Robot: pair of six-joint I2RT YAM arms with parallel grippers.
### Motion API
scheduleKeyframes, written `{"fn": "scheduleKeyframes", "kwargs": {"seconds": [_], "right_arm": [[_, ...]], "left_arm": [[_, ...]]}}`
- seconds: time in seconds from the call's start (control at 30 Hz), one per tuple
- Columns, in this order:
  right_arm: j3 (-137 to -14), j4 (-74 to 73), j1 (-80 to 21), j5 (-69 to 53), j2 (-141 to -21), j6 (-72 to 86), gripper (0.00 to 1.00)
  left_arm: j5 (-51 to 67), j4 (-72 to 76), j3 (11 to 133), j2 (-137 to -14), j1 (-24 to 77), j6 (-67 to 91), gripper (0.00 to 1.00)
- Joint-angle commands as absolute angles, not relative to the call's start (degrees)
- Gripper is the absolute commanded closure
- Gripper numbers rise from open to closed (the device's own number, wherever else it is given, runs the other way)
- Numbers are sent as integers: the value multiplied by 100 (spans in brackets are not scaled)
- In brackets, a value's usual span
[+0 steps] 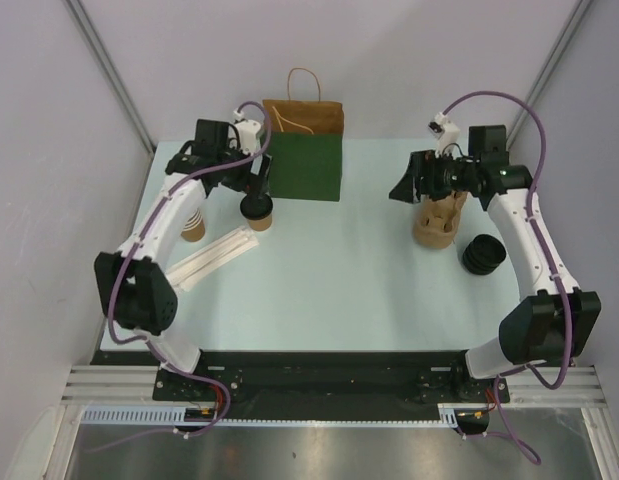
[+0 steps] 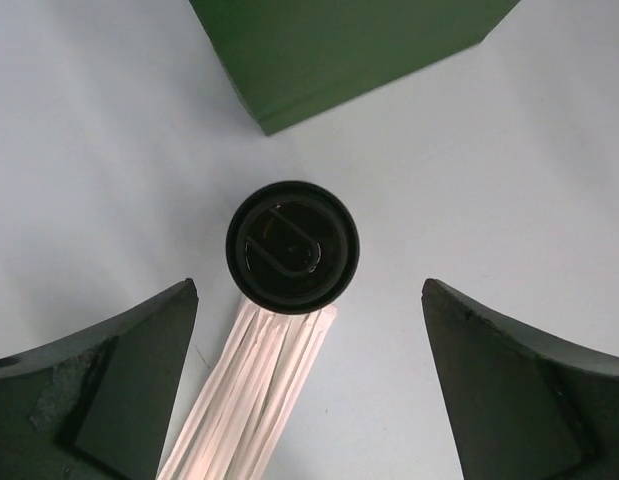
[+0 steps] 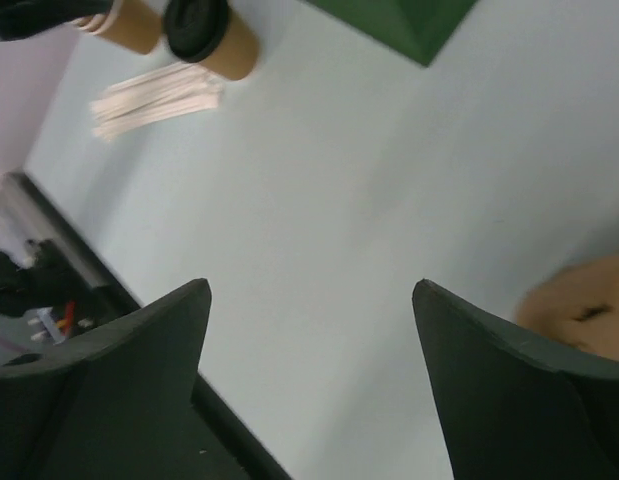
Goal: Pack the takeout coffee
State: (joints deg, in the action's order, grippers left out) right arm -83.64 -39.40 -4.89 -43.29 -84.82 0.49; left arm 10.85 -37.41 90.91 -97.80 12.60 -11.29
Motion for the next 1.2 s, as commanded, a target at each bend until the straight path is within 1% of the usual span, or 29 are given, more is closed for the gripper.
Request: {"fn": "scheduleKeyframes", "kwargs": {"seconds": [0.0, 0.03, 0.07, 0.1, 0.13, 0.17, 0.2, 0.3, 0.33, 0.43, 0.57, 0.83, 1.17], "right_arm": [[-9157, -5114, -439, -2614, -8279, -1405, 20], [-9210, -5159, -431, -2280, -8297, -1467, 31], [-9237, -5168, -413, -1685, -8297, -1476, 34], [-9229, -5098, -378, -1453, -8297, -1442, 37], [-9168, -5054, -352, -1233, -8314, -1381, 47], [-9106, -5002, -325, -909, -8332, -1293, 53], [-9053, -4940, -282, -801, -8367, -1074, 57], [-8895, -4800, -45, -510, -8578, -609, 59], [-8860, -4729, 226, -536, -8630, -459, 59], [-8789, -4457, 666, -894, -8867, 50, 60], [-8728, -4263, 940, -1274, -9175, 535, 64], [-8648, -4025, 1037, -1415, -9597, 888, 69], [-8648, -3876, 1037, -1398, -9870, 940, 69]], "left_arm": [[1546, -4069, 9440, -8860, 1274, -1046, 1], [1582, -4209, 9413, -8651, 1344, -1063, 0], [1582, -4227, 9256, -8535, 1397, -1072, 0], [1626, -4228, 9142, -8378, 1467, -1072, 0], [1617, -4184, 9028, -8115, 1624, -1072, 1], [1617, -4157, 8791, -7982, 1722, -1046, 0], [1608, -4131, 8693, -7867, 1810, -1028, 0], [1643, -4008, 8359, -7542, 2187, -879, 0], [1670, -3973, 8306, -7471, 2241, -835, 1], [1836, -3876, 8139, -7322, 2311, -660, 0], [1872, -3779, 8060, -7234, 2312, -501, 1], [1881, -3744, 8033, -7225, 2312, -457, 0], [1978, -3806, 8200, -7295, 2312, -369, 1]]}}
